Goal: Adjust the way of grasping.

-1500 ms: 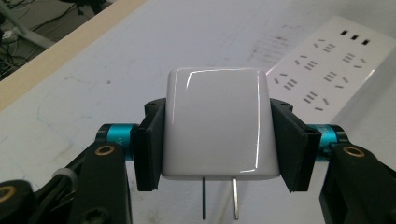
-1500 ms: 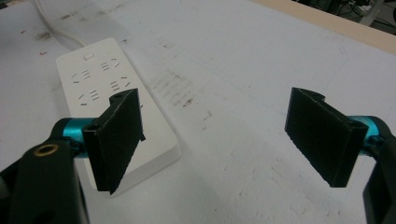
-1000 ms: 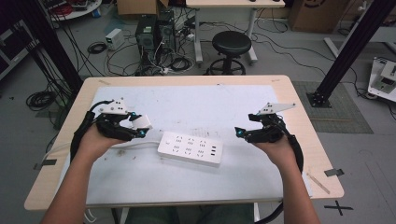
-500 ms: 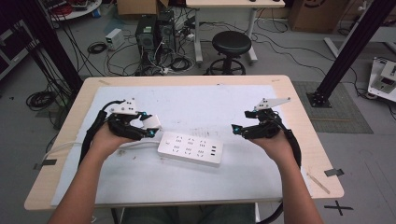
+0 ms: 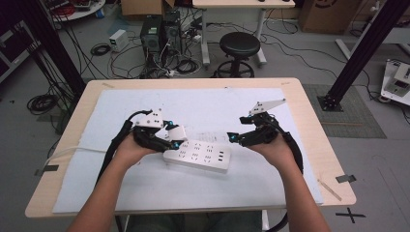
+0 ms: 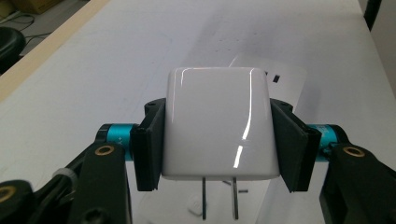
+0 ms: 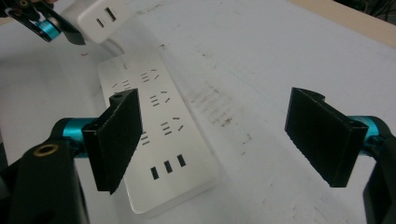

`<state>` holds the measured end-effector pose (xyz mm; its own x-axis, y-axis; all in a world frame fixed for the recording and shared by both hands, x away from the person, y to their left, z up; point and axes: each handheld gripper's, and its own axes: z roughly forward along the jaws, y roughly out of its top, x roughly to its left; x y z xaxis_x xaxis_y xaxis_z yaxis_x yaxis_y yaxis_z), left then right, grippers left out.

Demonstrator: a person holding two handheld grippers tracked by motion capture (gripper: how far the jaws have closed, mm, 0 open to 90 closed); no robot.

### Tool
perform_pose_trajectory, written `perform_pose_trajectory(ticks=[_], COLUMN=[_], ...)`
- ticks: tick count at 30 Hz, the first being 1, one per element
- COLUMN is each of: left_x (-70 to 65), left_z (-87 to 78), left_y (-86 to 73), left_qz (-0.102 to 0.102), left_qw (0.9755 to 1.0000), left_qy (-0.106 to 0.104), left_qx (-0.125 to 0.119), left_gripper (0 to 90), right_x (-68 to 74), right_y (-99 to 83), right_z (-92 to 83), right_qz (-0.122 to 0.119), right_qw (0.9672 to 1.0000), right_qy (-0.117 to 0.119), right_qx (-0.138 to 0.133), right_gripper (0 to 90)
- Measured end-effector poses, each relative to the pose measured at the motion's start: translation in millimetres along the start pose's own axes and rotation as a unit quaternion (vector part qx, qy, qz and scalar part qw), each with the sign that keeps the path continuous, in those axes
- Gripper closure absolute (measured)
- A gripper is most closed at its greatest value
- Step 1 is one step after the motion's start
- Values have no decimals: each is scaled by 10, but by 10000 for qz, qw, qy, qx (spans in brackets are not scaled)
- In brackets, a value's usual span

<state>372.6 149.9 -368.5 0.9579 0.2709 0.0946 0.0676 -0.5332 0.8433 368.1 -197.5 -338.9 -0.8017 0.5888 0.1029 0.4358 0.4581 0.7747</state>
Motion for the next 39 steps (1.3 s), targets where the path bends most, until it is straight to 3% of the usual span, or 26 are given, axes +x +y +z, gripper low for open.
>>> perform_pose_trajectory(ticks=[1,3,10,14,16,20,29,32,33,35,36,39], left_x=[-42,-82,-171,-198,-210,-228,-291,-323,-336,-336,-380,-422], left_z=[84,150,249,274,283,294,340,354,360,360,381,399], left_y=[6,5,15,0,-12,-27,-24,-22,-22,-22,-23,-22], left_qz=[99,161,437,498,498,501,707,768,802,802,860,973], left_qw=[9999,9998,9989,9986,9986,9985,9973,9968,9965,9965,9959,9947], left_qy=[-66,-120,-115,-124,-119,-106,5,15,22,22,30,74], left_qx=[17,-28,-103,-120,-135,-187,-195,-223,-237,-237,-280,-314], left_gripper=[424,425,425,425,424,424,425,425,425,425,425,425], right_x=[0,46,138,155,163,176,221,225,229,233,239,253], right_y=[0,7,28,24,15,13,1,-2,-19,-26,-38,-48], right_z=[0,97,277,322,364,404,579,592,626,640,664,692], right_qz=[0,106,207,315,464,526,758,804,917,946,1004,1036], right_qw=[10000,9996,9975,9961,9939,9925,9853,9844,9811,9806,9780,9764], right_qy=[0,264,646,809,987,1081,1505,1538,1684,1693,1811,1875], right_qx=[0,4,183,170,181,225,275,280,261,283,271,281], right_gripper=[194,194,194,194,194,194,194,195,195,195,195,195])
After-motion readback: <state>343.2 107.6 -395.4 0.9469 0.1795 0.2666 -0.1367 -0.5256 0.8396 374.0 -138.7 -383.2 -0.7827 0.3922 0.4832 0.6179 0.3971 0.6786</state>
